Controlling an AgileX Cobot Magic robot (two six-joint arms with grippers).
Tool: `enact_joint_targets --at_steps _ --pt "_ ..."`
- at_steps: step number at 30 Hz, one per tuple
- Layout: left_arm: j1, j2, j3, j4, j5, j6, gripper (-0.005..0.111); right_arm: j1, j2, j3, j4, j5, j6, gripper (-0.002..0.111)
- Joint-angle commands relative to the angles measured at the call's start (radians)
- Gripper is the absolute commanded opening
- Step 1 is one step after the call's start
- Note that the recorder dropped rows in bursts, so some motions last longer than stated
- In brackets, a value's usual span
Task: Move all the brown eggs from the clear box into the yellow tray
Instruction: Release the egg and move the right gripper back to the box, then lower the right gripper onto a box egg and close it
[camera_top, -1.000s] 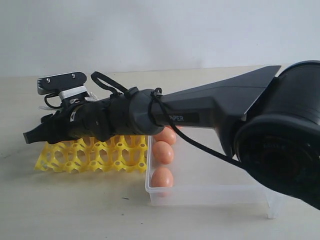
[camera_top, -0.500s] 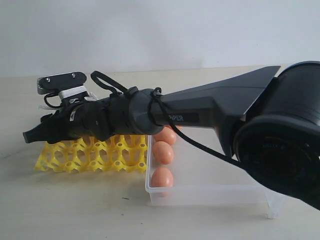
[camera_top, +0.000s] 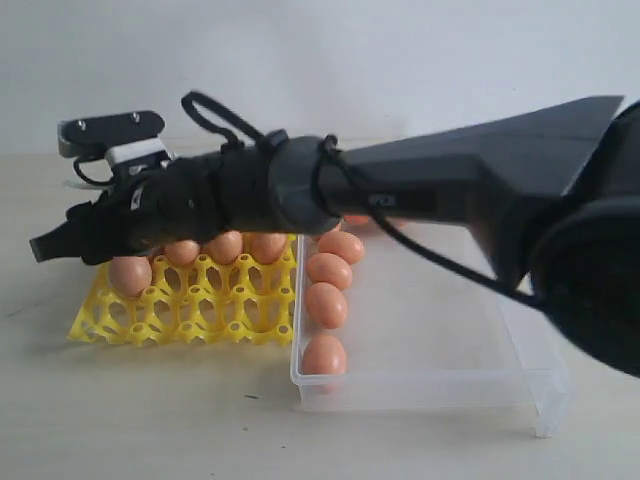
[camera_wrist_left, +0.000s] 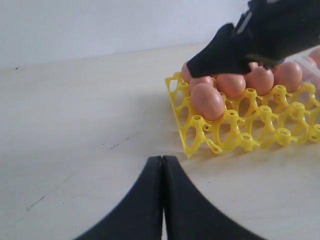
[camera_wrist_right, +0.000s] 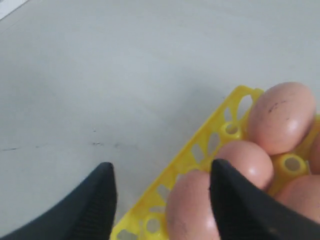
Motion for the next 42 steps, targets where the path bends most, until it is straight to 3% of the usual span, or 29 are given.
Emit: enact_joint_targets --at_steps 1,6,9,15,17,25,30,42 --pt "-0.004 -0.006 -0.004 0.002 -0.008 0.0 0.0 -0.019 -0.204 0.021 -0.017 0.232 -0.115 0.001" --pt "-0.004 -0.006 -0.004 0.002 -0.008 0.0 0.0 -0.088 -0.509 0.245 -0.031 0.319 -0.175 0.004" --pt "-0.004 -0.006 -0.004 0.002 -0.008 0.0 0.0 -0.23 -0.62 0.393 -0.021 0.323 -0.169 0.017" --pt "-0.004 -0.006 -0.004 0.002 -0.008 0.0 0.0 -0.403 -0.443 0.362 0.049 0.368 -0.171 0.05" --pt "-0.004 -0.006 -0.004 0.002 -0.008 0.0 0.0 -0.441 -0.352 0.272 0.049 0.393 -0.171 0.053" --pt "-0.004 -0.006 -0.004 0.002 -0.008 0.0 0.0 -0.463 -0.08 -0.005 -0.009 0.621 -0.266 0.054" --pt "-0.004 -0.006 -0.004 0.002 -0.008 0.0 0.0 -0.463 -0.047 -0.009 -0.011 0.626 -0.372 0.054" --pt "-0.004 -0.006 -0.004 0.002 -0.008 0.0 0.0 -0.431 -0.035 -0.009 -0.016 0.625 -0.402 0.054"
